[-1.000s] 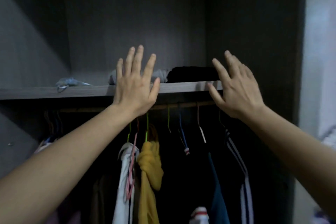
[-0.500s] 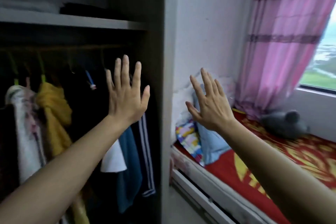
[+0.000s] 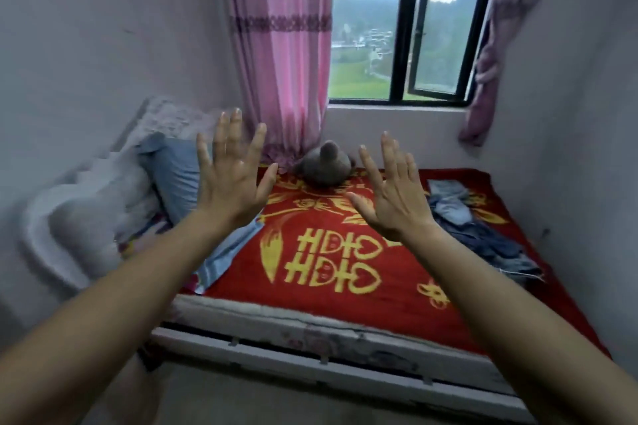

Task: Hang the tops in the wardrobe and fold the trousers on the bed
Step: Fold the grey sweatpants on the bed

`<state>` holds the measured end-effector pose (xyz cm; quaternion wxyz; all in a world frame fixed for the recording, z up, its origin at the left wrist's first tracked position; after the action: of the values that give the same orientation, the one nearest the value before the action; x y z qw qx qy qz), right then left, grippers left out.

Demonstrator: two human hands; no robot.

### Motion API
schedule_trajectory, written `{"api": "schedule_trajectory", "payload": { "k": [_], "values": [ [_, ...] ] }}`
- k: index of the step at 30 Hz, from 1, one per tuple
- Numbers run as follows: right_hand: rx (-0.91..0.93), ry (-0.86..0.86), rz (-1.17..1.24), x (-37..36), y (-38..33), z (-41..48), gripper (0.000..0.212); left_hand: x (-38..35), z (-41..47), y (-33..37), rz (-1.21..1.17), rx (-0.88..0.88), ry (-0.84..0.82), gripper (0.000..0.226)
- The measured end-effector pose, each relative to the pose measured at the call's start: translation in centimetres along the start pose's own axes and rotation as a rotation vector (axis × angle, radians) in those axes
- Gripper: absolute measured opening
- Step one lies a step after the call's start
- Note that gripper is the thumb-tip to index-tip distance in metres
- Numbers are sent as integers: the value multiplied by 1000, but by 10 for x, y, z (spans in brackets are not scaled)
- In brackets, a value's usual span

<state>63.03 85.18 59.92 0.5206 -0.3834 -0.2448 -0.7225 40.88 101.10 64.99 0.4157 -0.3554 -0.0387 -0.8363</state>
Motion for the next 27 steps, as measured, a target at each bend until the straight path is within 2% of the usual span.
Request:
{"api": "schedule_trajectory", "payload": {
  "k": [6,10,15,18,21,27],
  "values": [
    [-169,-114,-89,-22,183,-40,85,-99,47,177,-146,-25,-111,69],
    [-300,-151,-112,-44,263,-40,88,-143,70,250,-171,-143,-146,70],
    [-395,-191,-98,-105,312,-21,88,-220,103,291,-224,-193,-169,69],
    [-437,-228,-90,-156,332,-9,89,-288,118,308,-259,-197,-242,68],
    [-497,-343,-107,-202,352,4,89,-350,131,330,-322,-220,-353,68],
    [-674,-451,-124,-251,408,13,95,-451,170,382,-353,-417,-465,76]
  ]
}}
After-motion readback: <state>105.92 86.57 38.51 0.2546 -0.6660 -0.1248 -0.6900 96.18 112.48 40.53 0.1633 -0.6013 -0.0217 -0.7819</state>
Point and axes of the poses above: each hand's wrist, its own z-axis towards the middle knuckle, its own x-axis out of the back of the hand, y = z × x, the point moved 4 cm from there along z, towards the middle knuckle, and after that the axes turned 9 degrees about z, right-handed, at the moved point
